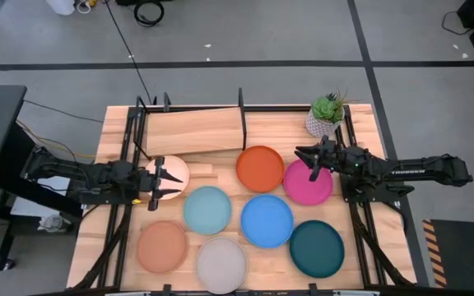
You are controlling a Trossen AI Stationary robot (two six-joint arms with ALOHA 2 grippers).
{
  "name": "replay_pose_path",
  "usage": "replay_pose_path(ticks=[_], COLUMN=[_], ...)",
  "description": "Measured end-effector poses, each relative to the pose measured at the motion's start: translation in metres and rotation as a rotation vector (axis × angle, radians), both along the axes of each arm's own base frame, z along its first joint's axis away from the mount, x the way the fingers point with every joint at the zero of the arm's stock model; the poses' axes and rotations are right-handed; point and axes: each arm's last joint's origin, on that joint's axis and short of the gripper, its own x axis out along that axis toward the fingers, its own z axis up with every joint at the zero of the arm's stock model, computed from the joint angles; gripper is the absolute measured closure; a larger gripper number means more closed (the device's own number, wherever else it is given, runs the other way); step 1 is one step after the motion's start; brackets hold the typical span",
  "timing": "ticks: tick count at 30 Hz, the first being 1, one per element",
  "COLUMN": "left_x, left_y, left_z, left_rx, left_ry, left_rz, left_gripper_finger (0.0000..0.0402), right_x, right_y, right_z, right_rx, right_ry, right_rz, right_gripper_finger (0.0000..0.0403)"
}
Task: Place and stack plates onto a shelf
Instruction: Put the light blue plate on the shelf
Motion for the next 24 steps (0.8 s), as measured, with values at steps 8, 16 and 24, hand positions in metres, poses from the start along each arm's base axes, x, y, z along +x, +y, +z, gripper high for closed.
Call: replay_pose_path(ticks=[8, 16, 24], left_x=[-0.001, -0.003, -0.004], left_y=[0.000, 0.000, 0.001], left_z=[0.015, 0.024, 0.028], left_rx=[-0.257, -0.331, -0.367], left_ry=[-0.124, -0.214, -0.257], left_rz=[-0.016, -0.033, -0.025], left_gripper_finger=[0.0260, 0.0260, 0.0260], right_x=[-0.001, 0.015, 0.057], right_y=[0.000, -0.002, 0.002], right_z=[0.012, 0.030, 0.030], right_rx=[-0.068, -0.068, -0.070], right_ry=[-0.101, 0.093, 0.413], right_rz=[-0.012, 0.047, 0.273], right_gripper_finger=[0.0306, 0.0309, 0.0309])
